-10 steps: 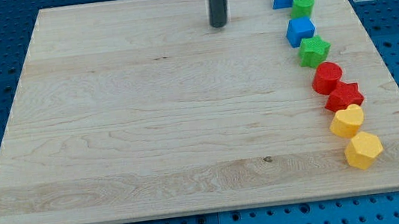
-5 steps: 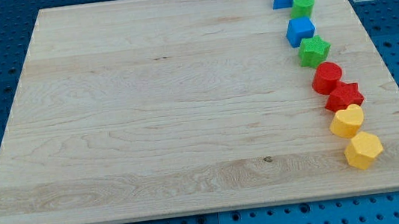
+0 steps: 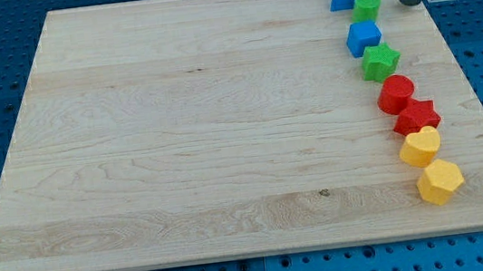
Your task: Slide the green circle slightly left
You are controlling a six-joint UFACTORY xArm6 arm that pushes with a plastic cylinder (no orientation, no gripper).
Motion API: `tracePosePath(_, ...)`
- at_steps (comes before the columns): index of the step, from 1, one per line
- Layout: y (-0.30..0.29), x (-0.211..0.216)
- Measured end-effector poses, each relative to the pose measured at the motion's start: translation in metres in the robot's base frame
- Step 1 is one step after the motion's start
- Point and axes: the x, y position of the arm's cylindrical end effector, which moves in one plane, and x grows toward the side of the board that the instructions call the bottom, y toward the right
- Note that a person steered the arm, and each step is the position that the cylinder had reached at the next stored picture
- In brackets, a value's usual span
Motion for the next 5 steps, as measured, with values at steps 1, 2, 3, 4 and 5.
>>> tracePosePath(1,-0.002,0.0)
tracePosePath(2,-0.009,0.001)
tracePosePath(3,-0.019,0.007)
tracePosePath(4,-0.028,0.016)
tracePosePath(5,-0.035,0.019)
